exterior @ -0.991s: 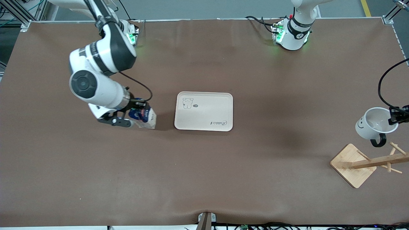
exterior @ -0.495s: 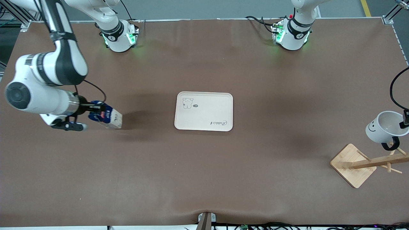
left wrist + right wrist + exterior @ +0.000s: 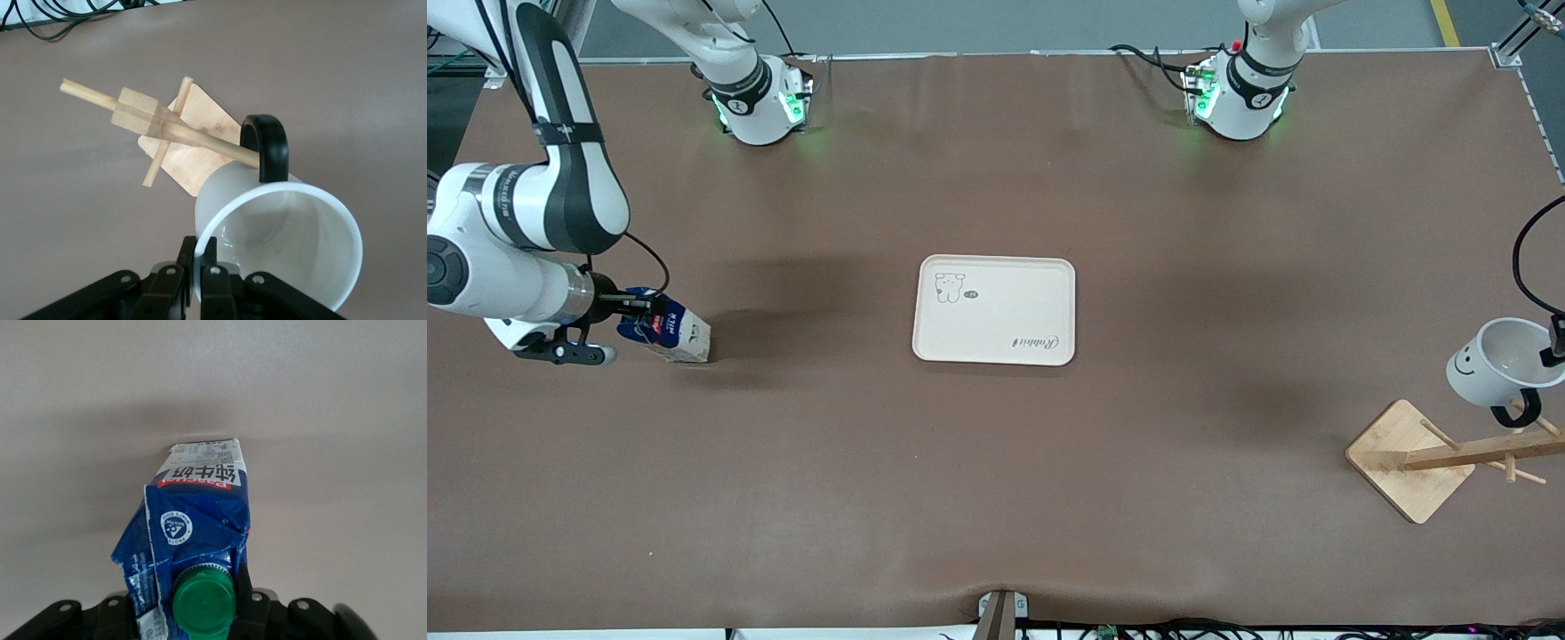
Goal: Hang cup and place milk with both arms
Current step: 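Hang the mug on the stand while the right gripper moves milk aside, then release the mug and milk carton and lift both grippers away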
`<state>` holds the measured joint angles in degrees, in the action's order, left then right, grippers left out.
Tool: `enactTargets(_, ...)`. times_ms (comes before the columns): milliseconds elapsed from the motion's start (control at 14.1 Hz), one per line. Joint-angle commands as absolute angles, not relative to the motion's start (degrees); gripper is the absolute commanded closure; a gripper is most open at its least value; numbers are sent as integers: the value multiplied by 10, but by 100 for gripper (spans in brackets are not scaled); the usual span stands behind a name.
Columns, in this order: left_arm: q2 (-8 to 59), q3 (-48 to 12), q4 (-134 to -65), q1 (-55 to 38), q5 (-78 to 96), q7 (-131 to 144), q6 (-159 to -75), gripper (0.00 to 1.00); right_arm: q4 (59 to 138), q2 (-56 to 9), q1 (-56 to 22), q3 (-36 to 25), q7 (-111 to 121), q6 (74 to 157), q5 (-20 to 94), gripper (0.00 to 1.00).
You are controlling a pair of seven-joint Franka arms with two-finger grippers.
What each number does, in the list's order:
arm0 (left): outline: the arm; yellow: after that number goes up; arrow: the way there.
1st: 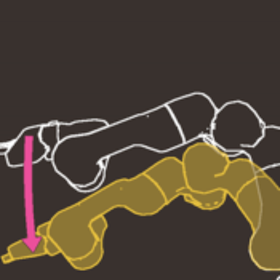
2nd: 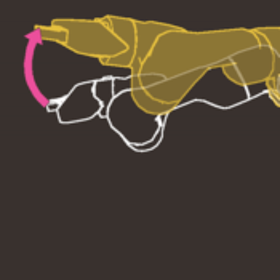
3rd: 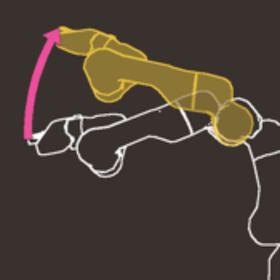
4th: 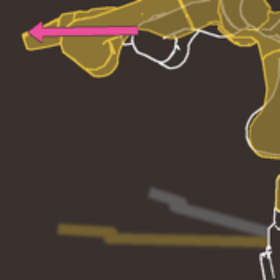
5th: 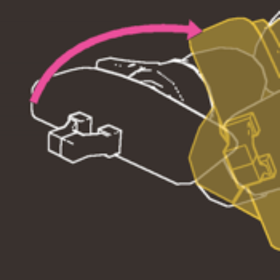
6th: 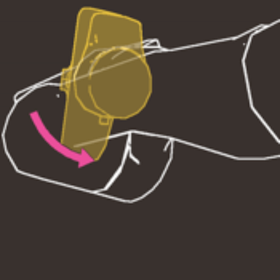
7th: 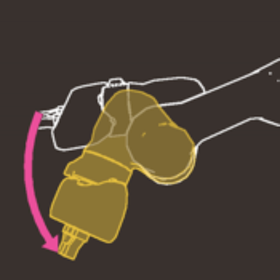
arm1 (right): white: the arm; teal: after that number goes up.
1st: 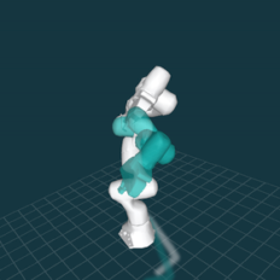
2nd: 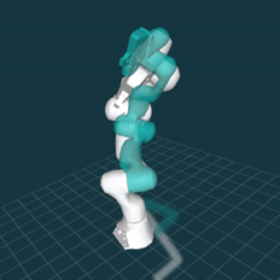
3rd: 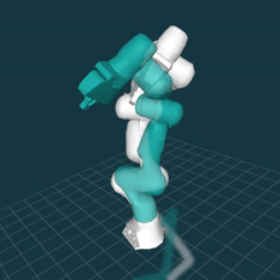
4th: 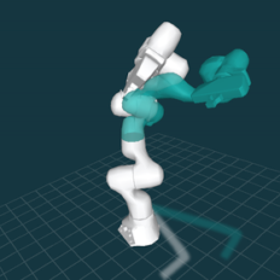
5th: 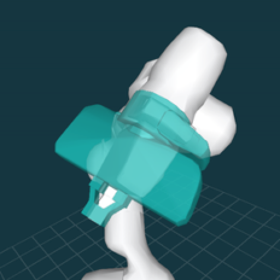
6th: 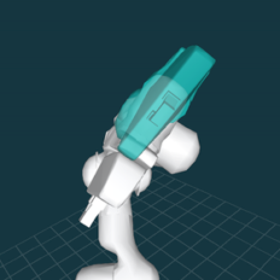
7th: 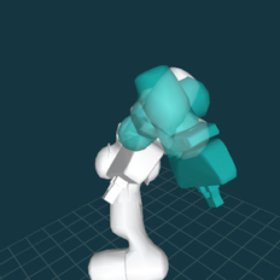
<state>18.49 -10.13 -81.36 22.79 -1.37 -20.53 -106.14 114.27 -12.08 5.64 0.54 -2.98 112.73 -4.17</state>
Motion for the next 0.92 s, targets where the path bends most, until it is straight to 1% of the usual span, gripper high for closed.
enactTargets(0,199,-105,-802,243,8,-222,-1070,100,1186,-111,74,18,-26,1171,-56,100)
enactTargets(71,201,-105,-802,244,8,-223,-1077,100,1193,-111,76,18,-26,1178,-56,90)
enactTargets(142,206,-105,-802,243,8,-227,-1080,100,1200,-110,76,18,-27,1179,-56,75)
enactTargets(212,212,-105,-802,243,8,-228,-1085,100,1201,-111,76,18,-26,1180,-56,31)
enactTargets(283,219,-105,-802,246,8,-229,-1093,100,1201,-112,76,18,-26,1180,-56,0)
enactTargets(425,222,-105,-802,245,8,-228,-1094,100,1198,-113,76,18,-26,1180,-56,0)
enactTargets(495,222,-105,-802,244,8,-228,-1094,87,1199,-113,76,18,-26,1178,-56,0)
enactTargets(566,223,-105,-802,244,9,-228,-1094,38,1199,-114,76,18,-26,1176,-56,0)
enactTargets(637,223,-105,-802,244,12,-228,-1094,0,1199,-114,76,18,-21,1172,-56,0)
enactTargets(849,217,-112,-802,236,15,-215,-1094,0,1179,-113,76,18,12,1151,-56,0)
